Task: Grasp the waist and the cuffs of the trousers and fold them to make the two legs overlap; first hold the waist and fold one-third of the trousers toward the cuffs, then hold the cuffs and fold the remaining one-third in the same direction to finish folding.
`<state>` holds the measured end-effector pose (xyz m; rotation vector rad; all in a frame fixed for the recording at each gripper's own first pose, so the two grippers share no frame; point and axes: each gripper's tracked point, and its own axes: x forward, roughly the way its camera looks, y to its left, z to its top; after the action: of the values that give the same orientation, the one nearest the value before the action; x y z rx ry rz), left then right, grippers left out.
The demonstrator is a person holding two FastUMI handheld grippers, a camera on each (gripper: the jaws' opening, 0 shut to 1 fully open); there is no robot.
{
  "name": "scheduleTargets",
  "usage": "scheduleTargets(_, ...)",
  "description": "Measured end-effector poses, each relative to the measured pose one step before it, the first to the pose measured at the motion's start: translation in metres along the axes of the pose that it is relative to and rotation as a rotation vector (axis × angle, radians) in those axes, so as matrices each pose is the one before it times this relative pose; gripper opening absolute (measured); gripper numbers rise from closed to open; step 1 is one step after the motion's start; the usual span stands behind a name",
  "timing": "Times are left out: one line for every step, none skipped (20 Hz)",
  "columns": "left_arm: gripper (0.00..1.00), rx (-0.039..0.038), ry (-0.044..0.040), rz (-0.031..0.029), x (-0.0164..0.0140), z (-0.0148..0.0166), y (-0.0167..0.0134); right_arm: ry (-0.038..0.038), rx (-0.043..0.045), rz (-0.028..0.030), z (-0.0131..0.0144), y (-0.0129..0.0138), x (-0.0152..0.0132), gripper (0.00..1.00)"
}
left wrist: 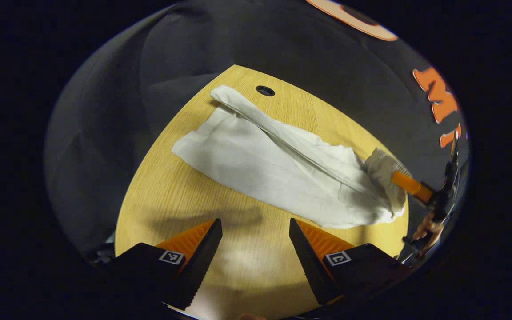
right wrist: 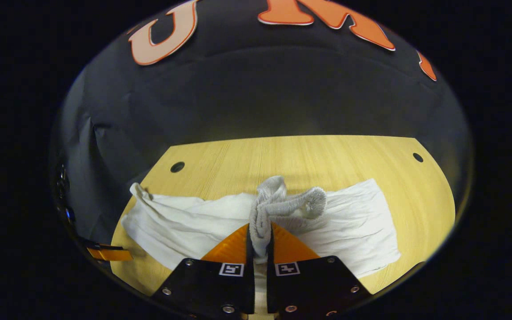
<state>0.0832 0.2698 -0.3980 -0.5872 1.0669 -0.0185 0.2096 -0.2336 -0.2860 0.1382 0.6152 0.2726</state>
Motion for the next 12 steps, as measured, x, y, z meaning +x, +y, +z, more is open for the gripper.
scheduleTargets(1.00,-0.05622,-0.00645,-0.03306,0.00474,0.00158,0.00026,0.01072,-0.02571,0.01079,-0.00165,-0.00044,0.00136,0.13)
scheduleTargets(1.00,-0.06138,-0.00412,-0.03561,0.00349,0.00205,-0.00366,0.01403,-0.02795,0.01011,0.00021,-0.00117,-0.00006,0.16)
scheduleTargets(0.99,-0.06085,-0.00470,-0.03503,0.00007,0.00165,-0.00275,0.01932,-0.02383,0.01146,-0.00097,-0.00179,-0.00105,0.18)
scheduleTargets(0.99,-0.06091,-0.00590,-0.03218,0.00724,0.00190,0.00107,0.02591,-0.01844,0.01819,-0.00137,-0.00057,0.00053,0.25)
scheduleTargets(0.99,-0.06178,-0.01015,-0.03819,0.00367,0.00300,-0.00286,0.02040,-0.01716,0.01417,-0.00201,-0.00045,-0.00230,0.30)
scheduleTargets(0.99,-0.06163,-0.01642,-0.03310,-0.00187,0.00348,-0.00285,0.01271,-0.01426,0.01784,-0.00127,-0.00243,-0.00537,0.41)
scheduleTargets(0.96,-0.04979,-0.00734,-0.01618,0.00117,0.00159,0.00084,0.01182,-0.01003,0.02099,-0.00374,0.00020,-0.00633,0.47)
scheduleTargets(1.00,-0.04394,-0.01554,-0.03142,0.00331,0.00234,-0.00360,0.00902,-0.00816,0.01189,-0.00395,-0.00072,-0.00779,0.59)
scheduleTargets(0.97,-0.04248,-0.03182,-0.03164,-0.00077,0.00660,-0.00046,0.00204,-0.01164,0.01428,-0.00130,0.00058,-0.01203,0.70)
scheduleTargets(0.97,-0.02845,-0.02060,-0.02003,0.00337,0.00456,-0.00072,0.00343,-0.00541,0.00419,-0.00295,0.00786,0.00587,0.76)
scheduleTargets(0.97,-0.03311,-0.01900,-0.01769,0.00848,0.00640,-0.00470,0.00373,0.00172,0.00101,-0.00100,-0.00282,-0.00417,0.82)
scheduleTargets(0.97,-0.02489,-0.01702,-0.01938,0.00775,0.00374,-0.00353,0.00090,0.00301,-0.00037,-0.00204,-0.00071,-0.00282,0.84)
